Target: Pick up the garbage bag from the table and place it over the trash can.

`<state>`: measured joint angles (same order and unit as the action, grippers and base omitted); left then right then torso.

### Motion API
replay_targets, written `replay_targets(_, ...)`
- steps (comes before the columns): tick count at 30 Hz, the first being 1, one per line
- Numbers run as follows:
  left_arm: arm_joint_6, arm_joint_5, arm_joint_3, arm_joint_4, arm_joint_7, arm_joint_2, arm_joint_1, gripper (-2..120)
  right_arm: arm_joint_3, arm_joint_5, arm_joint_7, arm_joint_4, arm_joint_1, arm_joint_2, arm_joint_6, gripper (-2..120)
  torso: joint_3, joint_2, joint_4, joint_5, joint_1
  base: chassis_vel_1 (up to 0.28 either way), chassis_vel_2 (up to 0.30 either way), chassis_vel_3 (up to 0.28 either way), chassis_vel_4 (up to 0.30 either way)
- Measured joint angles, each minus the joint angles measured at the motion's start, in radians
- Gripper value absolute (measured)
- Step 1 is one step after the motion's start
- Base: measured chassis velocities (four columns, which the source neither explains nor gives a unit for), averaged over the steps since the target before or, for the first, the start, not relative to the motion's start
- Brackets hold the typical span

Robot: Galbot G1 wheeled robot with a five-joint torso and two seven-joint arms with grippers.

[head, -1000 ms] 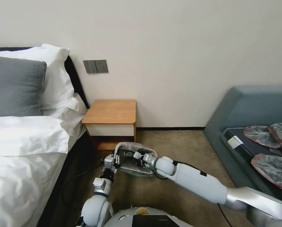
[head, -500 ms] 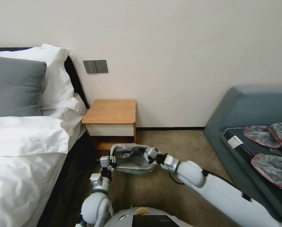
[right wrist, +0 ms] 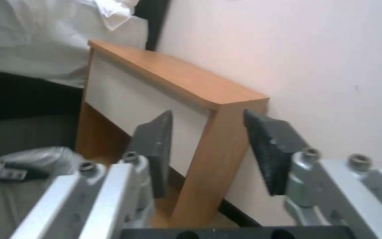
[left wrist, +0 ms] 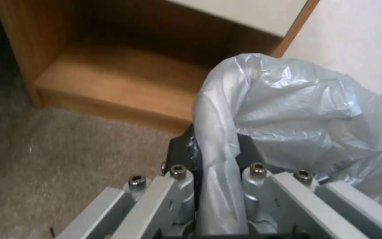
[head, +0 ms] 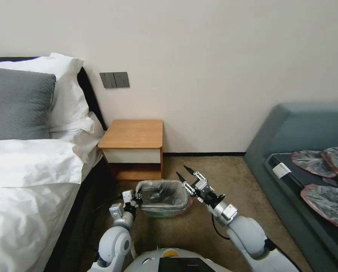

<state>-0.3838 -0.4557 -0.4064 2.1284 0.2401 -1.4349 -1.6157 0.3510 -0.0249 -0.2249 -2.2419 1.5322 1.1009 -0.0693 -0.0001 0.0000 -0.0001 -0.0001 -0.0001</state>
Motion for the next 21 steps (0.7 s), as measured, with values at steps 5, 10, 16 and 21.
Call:
replay_targets(5,0.000,0.000,-0.003,-0.021,-0.008,0.003,-0.001,7,-0.008,0.006,-0.009,0.005,0.021,0.041,-0.018,64,0.000,0.000,0.0000,0.0000,0.000,0.000,0.000,0.000,0.000)
replay_targets(10,-0.011,-0.016,-0.004,-0.038,-0.007,0.002,0.001,7,-0.024,0.026,-0.037,0.030,0.029,0.061,-0.044,86,0.000,0.000,-0.0001,0.0001,0.000,0.000,0.000,0.000,0.000)
replay_targets(16,-0.015,-0.037,-0.005,-0.053,-0.002,-0.004,-0.006,7,-0.034,0.026,-0.057,0.041,0.013,0.057,-0.049,100,0.000,0.000,0.0000,0.0001,0.000,0.000,0.000,0.000,0.000)
replay_targets(21,-0.014,-0.047,-0.006,-0.061,0.005,-0.005,-0.007,7,-0.037,0.025,-0.060,0.047,0.009,0.057,-0.051,100,0.000,0.000,-0.0001,0.0004,0.000,0.000,0.000,0.000,0.000)
